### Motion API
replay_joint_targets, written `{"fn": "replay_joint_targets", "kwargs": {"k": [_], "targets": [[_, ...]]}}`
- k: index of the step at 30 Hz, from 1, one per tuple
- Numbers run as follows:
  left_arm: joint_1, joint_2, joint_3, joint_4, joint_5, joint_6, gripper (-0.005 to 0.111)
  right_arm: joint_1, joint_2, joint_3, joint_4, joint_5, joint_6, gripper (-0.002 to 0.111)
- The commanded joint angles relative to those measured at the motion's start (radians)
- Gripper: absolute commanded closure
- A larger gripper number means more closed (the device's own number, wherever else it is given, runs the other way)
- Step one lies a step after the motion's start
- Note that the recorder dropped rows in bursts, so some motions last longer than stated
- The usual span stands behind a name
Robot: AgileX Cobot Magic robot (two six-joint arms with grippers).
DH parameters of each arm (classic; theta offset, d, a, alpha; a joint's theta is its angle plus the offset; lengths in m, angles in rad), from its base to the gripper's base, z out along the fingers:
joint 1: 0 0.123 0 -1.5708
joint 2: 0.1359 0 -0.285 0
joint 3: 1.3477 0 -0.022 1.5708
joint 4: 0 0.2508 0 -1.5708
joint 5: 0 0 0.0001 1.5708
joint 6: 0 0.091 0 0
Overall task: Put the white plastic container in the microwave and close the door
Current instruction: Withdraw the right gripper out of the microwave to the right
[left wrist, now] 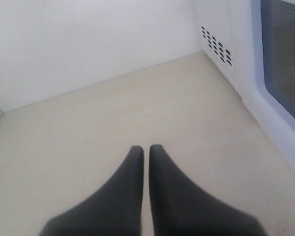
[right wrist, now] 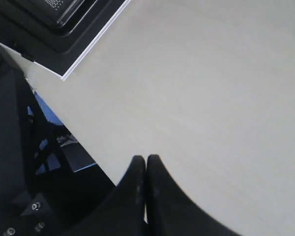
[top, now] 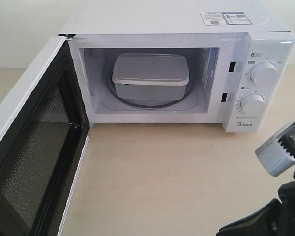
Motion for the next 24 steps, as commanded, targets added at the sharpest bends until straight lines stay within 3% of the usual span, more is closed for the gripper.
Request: {"fn": "replay_joint_targets", "kwargs": {"k": [1,24], "targets": [[0.003,-0.003,0.003,0.012,-0.007,0.005,0.102,0.0,-0.01,0.007,0.004,0.041,0.0,0.108],[0.003,-0.003,0.003,0.012,-0.007,0.005,0.102,0.0,-0.01,0.007,0.03,0.046,0.004,0.108]]}}
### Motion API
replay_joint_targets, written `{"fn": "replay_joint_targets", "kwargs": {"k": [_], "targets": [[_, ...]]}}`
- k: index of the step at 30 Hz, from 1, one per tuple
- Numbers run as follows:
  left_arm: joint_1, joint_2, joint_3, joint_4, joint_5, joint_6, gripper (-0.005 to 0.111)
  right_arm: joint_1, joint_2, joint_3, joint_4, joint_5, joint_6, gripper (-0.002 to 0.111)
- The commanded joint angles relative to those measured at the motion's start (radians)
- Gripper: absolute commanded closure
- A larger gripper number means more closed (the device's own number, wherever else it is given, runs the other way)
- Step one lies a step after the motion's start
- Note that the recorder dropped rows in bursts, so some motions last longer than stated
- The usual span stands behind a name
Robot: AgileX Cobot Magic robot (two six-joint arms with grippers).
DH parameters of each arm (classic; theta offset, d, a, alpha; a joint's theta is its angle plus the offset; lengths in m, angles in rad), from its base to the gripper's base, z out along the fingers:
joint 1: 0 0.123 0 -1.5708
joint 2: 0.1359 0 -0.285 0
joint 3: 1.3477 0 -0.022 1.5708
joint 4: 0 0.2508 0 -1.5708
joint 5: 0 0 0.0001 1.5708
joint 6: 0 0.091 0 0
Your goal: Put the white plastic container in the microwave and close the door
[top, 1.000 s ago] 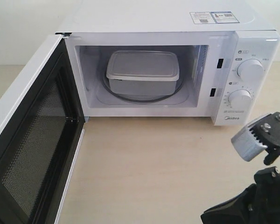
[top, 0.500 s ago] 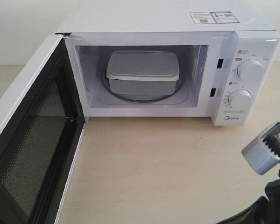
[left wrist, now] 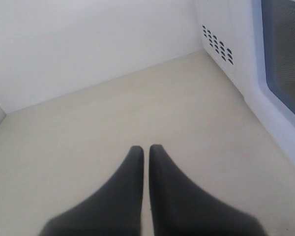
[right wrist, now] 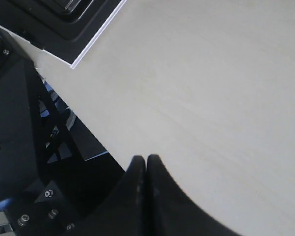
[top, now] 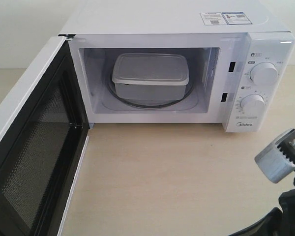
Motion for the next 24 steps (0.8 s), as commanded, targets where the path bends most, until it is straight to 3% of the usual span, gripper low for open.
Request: {"fn": "replay_joint_targets", "kwargs": {"k": [1,6,17,24], "targets": [[0.003,-0.003,0.003,0.004,-0.007,0.001,0.102,0.0,-0.005,0.007,0.005,-0.002,-0.002,0.108],[0.003,-0.003,0.003,0.004,-0.007,0.001,0.102,-0.074,-0.029,0.007,0.005,-0.057,-0.009,0.108],[0.003,-0.003,0.003,0.004,-0.007,0.001,0.102,-0.598,-0.541,0.007,-0.119,-0.147,-0.043,0.108],[0.003,-0.003,0.003,0.004,-0.007,0.001,0.102,-0.73,-0.707,0.045,-0.226,-0.166,-0.047,0.108]]}}
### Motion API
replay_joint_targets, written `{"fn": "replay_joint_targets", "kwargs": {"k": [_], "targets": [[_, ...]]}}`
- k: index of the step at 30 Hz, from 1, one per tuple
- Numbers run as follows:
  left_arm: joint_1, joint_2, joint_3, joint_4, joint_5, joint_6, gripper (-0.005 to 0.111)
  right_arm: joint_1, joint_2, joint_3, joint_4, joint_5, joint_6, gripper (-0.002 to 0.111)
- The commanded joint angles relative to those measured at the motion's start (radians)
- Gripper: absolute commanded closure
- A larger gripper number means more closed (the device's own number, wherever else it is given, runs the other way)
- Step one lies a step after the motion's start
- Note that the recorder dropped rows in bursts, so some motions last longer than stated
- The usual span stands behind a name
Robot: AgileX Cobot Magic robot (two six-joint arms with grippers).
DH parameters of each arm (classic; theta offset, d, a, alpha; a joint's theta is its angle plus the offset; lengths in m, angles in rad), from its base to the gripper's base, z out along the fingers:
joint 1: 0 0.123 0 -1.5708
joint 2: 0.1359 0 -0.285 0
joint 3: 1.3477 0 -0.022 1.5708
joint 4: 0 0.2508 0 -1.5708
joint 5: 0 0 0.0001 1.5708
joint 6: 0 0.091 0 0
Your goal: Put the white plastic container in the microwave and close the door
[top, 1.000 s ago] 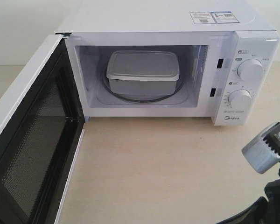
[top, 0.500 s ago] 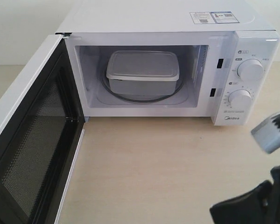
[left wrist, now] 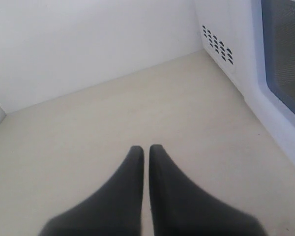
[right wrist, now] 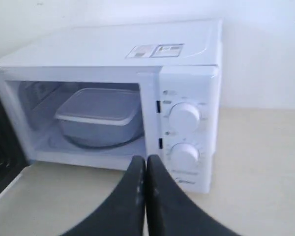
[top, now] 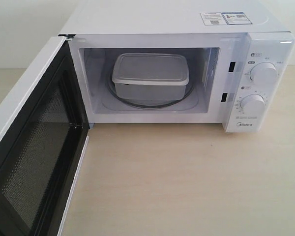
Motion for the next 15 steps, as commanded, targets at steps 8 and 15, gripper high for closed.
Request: {"fn": "replay_joint_targets", "kwargs": {"k": [8,15], "targets": [[0.003,-0.003,0.003,0.004,-0.007,0.001,0.102,-0.05,-0.161,0.238,-0.003,-0.29,0.0,0.108],[0.003,-0.003,0.003,0.004,-0.007,0.001,0.102,-0.05,-0.173,0.382,0.02,-0.432,0.02,0.108]]}}
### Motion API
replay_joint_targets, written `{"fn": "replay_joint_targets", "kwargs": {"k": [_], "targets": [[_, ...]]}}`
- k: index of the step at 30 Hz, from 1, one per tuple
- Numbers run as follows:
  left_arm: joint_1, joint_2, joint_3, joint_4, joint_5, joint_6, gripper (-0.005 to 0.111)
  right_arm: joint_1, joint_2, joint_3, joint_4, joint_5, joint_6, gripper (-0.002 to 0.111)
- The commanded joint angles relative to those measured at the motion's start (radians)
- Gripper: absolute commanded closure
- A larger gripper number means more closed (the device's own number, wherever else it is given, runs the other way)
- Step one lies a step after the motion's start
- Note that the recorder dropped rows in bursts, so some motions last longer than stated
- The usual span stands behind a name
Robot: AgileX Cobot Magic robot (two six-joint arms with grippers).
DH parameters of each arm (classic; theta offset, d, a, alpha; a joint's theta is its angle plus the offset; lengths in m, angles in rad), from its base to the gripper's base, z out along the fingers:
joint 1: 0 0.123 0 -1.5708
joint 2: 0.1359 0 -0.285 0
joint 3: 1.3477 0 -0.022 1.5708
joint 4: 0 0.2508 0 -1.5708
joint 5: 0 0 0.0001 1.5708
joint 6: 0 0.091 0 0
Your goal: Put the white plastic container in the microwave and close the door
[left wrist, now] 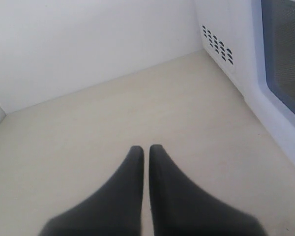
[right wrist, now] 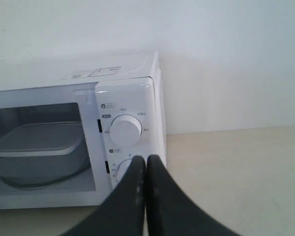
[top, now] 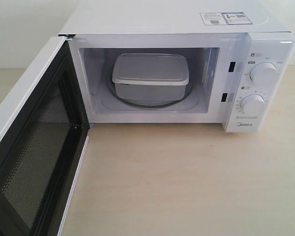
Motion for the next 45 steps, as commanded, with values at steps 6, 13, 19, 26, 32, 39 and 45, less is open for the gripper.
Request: {"fn": "replay_joint_targets", "kwargs": {"k": [6,13,19,26,32,39,45], "targets": [[0.003,-0.003,0.003,0.004,-0.007,0.001,0.102,-0.008,-0.007,0.125,0.031,-0.151,0.109,0.108],[0.003,-0.003,0.003,0.004,-0.007,0.001,0.102,-0.008,-0.007,0.125,0.031,-0.171,0.151,0.108],[0.003,-0.003,0.003,0.004,-0.007,0.001,0.102,-0.008,-0.007,0.125,-0.093,-0.131,0.103,0.108],[0.003,-0.003,0.003,0.004,-0.007,0.001,0.102,-0.008,-0.007,0.125,-0.424,-0.103,0.45,0.108],[0.003,-0.003,0.003,0.004,-0.007,0.001,0.102,-0.008,-0.007,0.125,-0.471,-0.068,0.547,0.108],[0.003,-0.003,0.003,0.004,-0.007,0.001,0.102,-0.008,-0.007,0.125,-0.471,0.09,0.537,0.108],[0.003,-0.003,0.003,0.004,-0.007,0.001,0.102,-0.008,-0.007,0.125,-0.471,0.102,0.535,0.108]]}}
